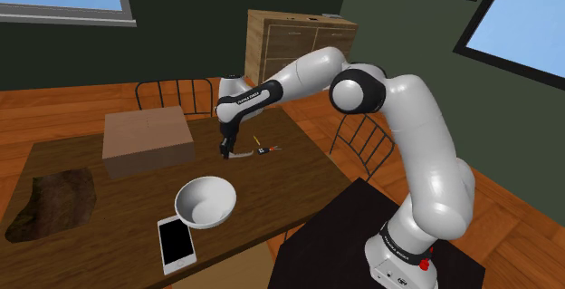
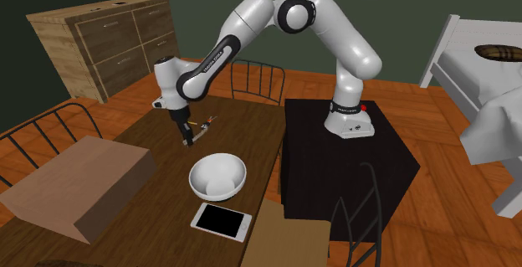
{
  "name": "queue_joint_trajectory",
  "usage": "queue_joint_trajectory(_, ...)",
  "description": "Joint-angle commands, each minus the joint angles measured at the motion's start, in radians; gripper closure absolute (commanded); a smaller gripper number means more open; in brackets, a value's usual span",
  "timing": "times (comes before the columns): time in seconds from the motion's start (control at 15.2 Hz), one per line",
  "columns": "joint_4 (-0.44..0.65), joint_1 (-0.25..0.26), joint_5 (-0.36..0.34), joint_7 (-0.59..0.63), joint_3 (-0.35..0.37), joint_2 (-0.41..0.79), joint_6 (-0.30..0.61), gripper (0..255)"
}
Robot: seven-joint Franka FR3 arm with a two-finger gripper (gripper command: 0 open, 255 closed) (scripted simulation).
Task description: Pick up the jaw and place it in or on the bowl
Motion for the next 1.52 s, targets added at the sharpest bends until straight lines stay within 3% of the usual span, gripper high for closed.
queue_joint_trajectory(0.0, -0.004, 0.0, 0.001, 0.002, 0.001, -0.019, -0.015, 255)
queue_joint_trajectory(1.19, 0.016, -0.007, 0.012, 0.008, 0.011, -0.155, -0.17, 255)
queue_joint_trajectory(1.45, -0.071, 0.045, 0.012, 0.08, 0.029, -0.207, -0.13, 255)
